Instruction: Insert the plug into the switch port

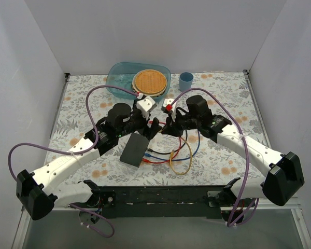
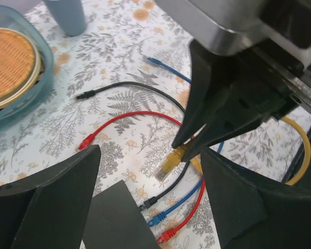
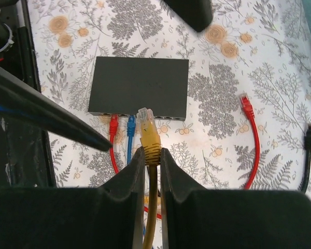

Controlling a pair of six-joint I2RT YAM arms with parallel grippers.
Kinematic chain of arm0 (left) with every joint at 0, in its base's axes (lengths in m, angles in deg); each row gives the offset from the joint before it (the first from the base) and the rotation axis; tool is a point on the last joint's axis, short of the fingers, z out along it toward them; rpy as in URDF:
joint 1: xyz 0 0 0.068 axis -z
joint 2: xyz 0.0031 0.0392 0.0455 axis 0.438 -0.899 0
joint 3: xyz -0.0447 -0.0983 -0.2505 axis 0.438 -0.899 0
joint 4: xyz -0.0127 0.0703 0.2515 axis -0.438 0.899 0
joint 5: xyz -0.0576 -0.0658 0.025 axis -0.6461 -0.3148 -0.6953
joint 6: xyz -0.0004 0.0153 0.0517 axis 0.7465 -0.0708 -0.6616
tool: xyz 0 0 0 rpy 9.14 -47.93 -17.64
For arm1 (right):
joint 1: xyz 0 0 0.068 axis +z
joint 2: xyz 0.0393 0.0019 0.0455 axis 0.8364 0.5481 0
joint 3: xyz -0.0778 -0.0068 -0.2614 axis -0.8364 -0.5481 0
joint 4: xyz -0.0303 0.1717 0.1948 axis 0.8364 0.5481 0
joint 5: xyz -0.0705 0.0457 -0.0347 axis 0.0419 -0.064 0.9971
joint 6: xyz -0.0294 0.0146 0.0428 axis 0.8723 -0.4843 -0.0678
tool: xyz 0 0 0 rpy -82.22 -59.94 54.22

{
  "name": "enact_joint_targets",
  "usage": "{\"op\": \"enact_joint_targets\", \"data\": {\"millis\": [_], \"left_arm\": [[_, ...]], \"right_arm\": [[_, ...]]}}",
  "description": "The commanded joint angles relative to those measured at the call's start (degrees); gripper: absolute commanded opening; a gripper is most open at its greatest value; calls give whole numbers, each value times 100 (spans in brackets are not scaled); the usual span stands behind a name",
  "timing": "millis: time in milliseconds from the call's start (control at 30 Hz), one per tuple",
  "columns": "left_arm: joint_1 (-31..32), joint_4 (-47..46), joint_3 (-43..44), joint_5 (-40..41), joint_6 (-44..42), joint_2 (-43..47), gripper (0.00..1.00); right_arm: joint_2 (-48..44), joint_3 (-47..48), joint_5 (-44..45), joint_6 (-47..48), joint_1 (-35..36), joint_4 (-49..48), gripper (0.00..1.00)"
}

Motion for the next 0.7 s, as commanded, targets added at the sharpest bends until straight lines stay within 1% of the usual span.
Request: {"op": "enact_joint_targets", "data": {"millis": [0,67,100,233,333,400,533,667], "left_arm": [[18,-637,-296,1249,506,346,83],[9,-804,-463,1524,629,373,92],[18,-839,-507,1856,795,391,98],[1,-883,-717,2569,1218,321,98],[-35,-919,-928,2956,1631,224,98],[-87,-936,-1095,3072,1850,189,98],[-464,-1076,-1412,2625,2447,180,98],[-1201,-1208,-1737,1704,2852,92,98]], "right_arm": [[-339,-285,470,-324,13,-573,1],[-418,-470,540,-439,13,-766,1],[-436,-514,567,-474,13,-820,1],[-497,-795,786,-720,13,-1101,1],[-585,-1094,909,-1001,13,-1512,1],[-638,-1356,971,-1221,13,-1821,1],[-717,-1849,1033,-1485,13,-2514,1],[-630,-2096,1094,-1722,22,-2824,1]]}}
